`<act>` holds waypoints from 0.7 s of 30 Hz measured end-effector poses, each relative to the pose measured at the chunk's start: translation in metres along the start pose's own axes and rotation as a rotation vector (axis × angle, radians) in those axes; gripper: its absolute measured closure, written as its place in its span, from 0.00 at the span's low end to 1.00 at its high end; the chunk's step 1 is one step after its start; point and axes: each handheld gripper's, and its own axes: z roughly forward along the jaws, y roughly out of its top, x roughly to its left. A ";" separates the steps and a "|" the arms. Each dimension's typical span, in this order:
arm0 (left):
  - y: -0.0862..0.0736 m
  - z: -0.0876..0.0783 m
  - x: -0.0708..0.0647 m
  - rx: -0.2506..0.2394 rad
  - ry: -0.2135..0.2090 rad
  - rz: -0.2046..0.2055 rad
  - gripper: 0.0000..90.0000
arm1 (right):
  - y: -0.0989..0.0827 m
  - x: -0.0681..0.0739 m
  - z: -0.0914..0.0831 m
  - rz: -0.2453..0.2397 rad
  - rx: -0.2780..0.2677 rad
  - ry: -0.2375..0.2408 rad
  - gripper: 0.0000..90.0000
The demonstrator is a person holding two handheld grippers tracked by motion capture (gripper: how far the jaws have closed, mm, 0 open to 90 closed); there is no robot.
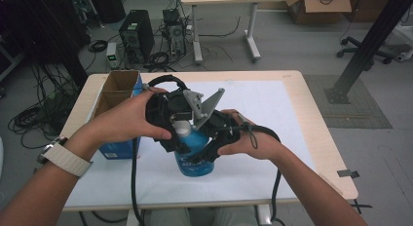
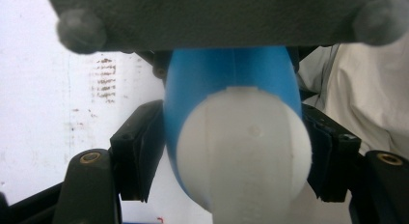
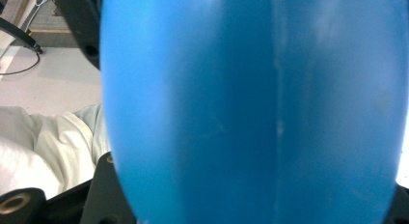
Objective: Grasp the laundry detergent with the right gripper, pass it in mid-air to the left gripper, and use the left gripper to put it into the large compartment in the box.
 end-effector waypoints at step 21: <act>0.000 -0.001 -0.003 0.014 0.012 -0.005 0.42 | 0.000 0.001 0.002 -0.008 -0.011 -0.005 0.48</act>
